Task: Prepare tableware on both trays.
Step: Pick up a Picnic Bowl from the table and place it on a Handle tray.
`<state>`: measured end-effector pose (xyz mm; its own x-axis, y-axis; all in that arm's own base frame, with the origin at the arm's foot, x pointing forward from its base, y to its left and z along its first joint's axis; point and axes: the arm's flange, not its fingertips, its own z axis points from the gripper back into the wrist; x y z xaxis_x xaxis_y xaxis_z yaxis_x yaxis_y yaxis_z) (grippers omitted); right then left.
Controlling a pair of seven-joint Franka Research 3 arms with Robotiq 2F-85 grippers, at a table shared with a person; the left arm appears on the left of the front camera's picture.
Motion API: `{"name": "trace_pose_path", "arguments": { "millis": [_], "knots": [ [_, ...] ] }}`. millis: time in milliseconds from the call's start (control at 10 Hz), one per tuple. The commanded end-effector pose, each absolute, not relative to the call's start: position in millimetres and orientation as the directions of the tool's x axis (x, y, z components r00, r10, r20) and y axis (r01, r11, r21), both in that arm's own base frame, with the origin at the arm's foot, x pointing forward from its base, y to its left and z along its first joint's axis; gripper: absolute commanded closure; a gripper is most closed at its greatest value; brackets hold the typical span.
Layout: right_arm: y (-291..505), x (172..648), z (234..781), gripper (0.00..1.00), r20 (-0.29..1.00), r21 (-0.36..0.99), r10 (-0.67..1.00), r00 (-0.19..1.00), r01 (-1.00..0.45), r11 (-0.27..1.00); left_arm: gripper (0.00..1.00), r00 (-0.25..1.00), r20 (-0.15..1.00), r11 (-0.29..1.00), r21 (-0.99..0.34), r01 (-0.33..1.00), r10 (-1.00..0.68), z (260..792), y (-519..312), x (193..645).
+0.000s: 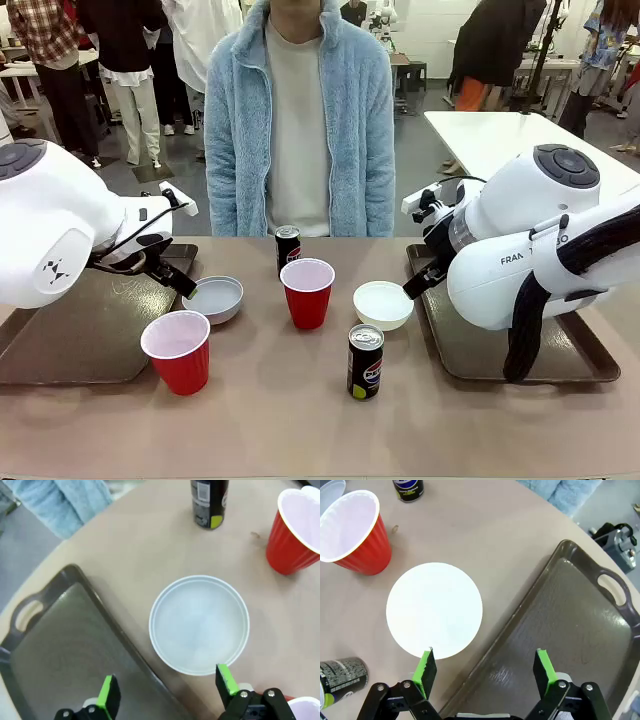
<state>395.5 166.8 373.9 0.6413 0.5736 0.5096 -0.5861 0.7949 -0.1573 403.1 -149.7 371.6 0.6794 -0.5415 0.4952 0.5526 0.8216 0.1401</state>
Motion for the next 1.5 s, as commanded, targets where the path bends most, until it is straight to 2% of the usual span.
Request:
{"name": "trace_pose_path", "arguments": {
  "millis": [0, 1200, 1300, 1400],
  "knots": [
    [166.8, 395.5, 373.9, 0.00, 0.510, -0.157, 0.574, 0.641, -0.586, 0.795, 0.00, 0.679, 0.495, 0.821, 0.140, 0.553, -0.542, 371.6, -149.7, 403.1],
    [166.7, 395.5, 373.9, 0.00, 0.510, -0.158, 0.574, 0.641, -0.586, 0.795, 0.00, 0.679, 0.495, 0.822, 0.140, 0.553, -0.542, 371.6, -149.7, 403.1],
    [172.3, 360.4, 394.0, 0.00, 0.555, -0.076, 0.567, 0.609, -0.641, 0.763, 0.00, 0.670, 0.531, 0.829, 0.123, 0.545, -0.519, 400.3, -140.9, 370.9],
    [168.8, 320.2, 415.9, 0.00, 0.572, -0.055, 0.553, 0.606, -0.645, 0.763, 0.00, 0.654, 0.545, 0.826, 0.141, 0.546, -0.525, 429.7, -121.4, 335.5]
  ]
}}
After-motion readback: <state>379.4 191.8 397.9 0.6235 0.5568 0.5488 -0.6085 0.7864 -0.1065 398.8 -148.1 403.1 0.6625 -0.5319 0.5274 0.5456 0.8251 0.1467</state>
